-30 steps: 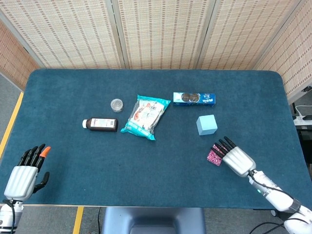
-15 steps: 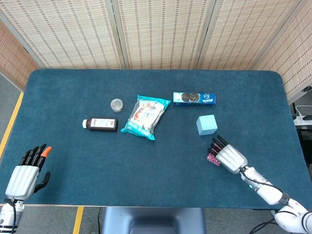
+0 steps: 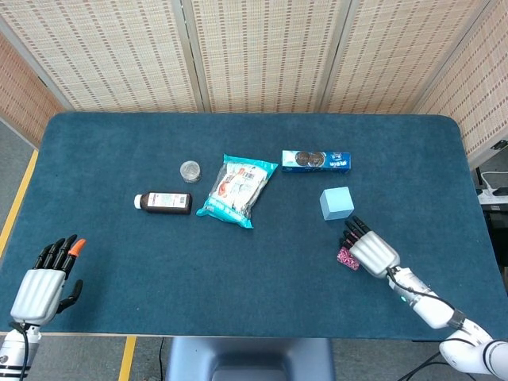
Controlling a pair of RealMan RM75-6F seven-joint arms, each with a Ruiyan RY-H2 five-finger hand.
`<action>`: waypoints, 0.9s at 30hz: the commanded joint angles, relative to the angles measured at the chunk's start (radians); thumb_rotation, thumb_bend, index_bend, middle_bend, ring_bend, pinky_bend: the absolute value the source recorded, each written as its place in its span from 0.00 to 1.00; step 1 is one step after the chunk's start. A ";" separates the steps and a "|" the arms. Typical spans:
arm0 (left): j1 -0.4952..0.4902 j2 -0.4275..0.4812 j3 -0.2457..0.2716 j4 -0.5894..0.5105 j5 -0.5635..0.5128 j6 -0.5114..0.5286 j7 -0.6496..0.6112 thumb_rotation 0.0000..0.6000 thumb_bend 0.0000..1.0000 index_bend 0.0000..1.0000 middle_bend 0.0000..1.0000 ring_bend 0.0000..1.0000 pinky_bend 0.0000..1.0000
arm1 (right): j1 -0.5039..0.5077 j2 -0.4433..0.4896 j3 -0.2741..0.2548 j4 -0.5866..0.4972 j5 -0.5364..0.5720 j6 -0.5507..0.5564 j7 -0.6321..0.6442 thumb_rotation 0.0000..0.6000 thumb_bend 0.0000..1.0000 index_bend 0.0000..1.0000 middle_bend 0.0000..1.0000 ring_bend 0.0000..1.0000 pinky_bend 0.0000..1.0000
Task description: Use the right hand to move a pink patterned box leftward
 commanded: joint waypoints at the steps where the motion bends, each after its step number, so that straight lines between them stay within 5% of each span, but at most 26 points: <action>1: -0.001 -0.001 0.001 0.000 -0.002 -0.002 0.003 1.00 0.47 0.00 0.00 0.00 0.13 | 0.003 -0.004 0.000 0.002 0.007 -0.004 -0.009 1.00 0.24 0.21 0.18 0.00 0.00; 17: -0.003 0.003 0.005 -0.009 -0.008 -0.009 0.012 1.00 0.47 0.00 0.00 0.02 0.13 | 0.004 -0.013 -0.008 -0.008 0.031 0.010 -0.033 1.00 0.24 0.29 0.24 0.00 0.00; 27: -0.005 0.002 0.008 -0.008 -0.005 -0.012 0.013 1.00 0.47 0.00 0.00 0.02 0.13 | 0.004 -0.025 -0.016 0.009 0.026 0.034 -0.024 1.00 0.24 0.43 0.34 0.10 0.00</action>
